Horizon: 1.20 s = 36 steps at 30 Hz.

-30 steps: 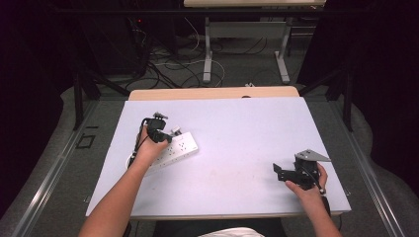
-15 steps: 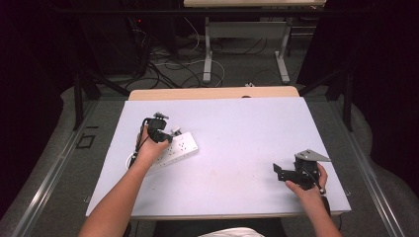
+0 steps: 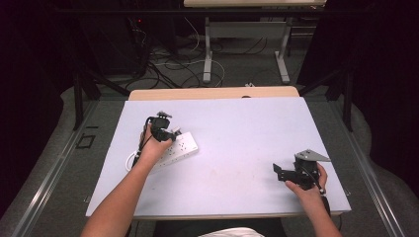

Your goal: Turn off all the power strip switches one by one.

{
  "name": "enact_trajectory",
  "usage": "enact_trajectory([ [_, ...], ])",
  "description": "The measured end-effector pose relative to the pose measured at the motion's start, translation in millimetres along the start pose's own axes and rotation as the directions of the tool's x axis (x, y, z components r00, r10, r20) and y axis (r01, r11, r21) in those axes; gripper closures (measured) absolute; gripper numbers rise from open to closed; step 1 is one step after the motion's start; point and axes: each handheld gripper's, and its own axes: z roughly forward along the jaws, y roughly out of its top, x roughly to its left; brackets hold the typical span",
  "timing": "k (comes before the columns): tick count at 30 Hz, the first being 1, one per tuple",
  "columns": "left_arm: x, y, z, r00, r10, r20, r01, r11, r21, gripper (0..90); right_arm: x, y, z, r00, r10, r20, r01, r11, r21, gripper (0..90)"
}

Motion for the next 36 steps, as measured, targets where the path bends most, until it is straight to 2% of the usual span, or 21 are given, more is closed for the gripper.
enact_trajectory([
  [1,-0.6,0.9,-0.3,0.9999,0.014,-0.003,-0.014,0.9999,0.0,85.4,0.0,0.0,0.0,1.0,0.0,0.0,0.0,1.0,0.0,7.9],
  [7,-5.5,3.4,1.8,0.9999,0.016,0.001,-0.016,0.9999,-0.002,85.2,0.2,0.3,-0.7,1.0,0.007,0.001,-0.007,1.0,0.002,7.9],
  [8,-6.5,3.5,2.6,1.0,0.004,0.005,-0.004,1.0,-0.005,85.1,0.0,0.2,-0.7,1.0,0.005,0.002,-0.005,1.0,0.003,7.9],
  [9,-6.3,4.4,2.3,0.9999,0.015,0.003,-0.015,0.9999,-0.001,85.1,-0.2,0.0,-0.2,1.0,0.005,-0.001,-0.005,1.0,0.001,7.9],
  [15,-8.9,8.2,3.1,0.9998,0.017,0.005,-0.017,0.9998,-0.005,85.0,-0.2,0.2,-0.8,1.0,0.003,0.0,-0.003,1.0,0.004,8.1],
  [18,-11.0,9.1,4.5,1.0,0.004,0.005,-0.004,0.9999,-0.01,84.9,0.1,0.1,-0.2,1.0,0.009,-0.002,-0.009,1.0,0.002,8.1],
  [25,-11.1,10.9,7.5,1.0,0.008,-0.003,-0.008,0.9999,-0.011,84.9,0.0,0.2,-0.4,0.9999,0.01,0.0,-0.01,1.0,0.002,8.1],
  [27,-11.6,11.4,8.2,1.0,-0.007,-0.002,0.007,0.9999,-0.012,84.9,-0.1,0.2,-0.4,0.9999,0.01,0.0,-0.01,1.0,0.002,8.1],
  [28,-10.7,11.9,8.3,1.0,0.004,-0.004,-0.004,0.9999,-0.012,84.9,-0.1,0.2,-0.3,0.9999,0.011,0.0,-0.011,1.0,0.002,8.1],
  [32,-11.3,12.6,10.7,0.9999,-0.012,-0.004,0.011,0.9998,-0.016,85.0,0.1,0.2,-0.2,0.9999,0.011,-0.002,-0.011,1.0,0.003,8.1],
  [36,-11.2,13.3,12.6,1.0,-0.001,-0.008,0.001,0.9999,-0.01,85.1,0.0,0.2,-0.1,1.0,0.008,-0.003,-0.008,1.0,0.002,8.1],
])
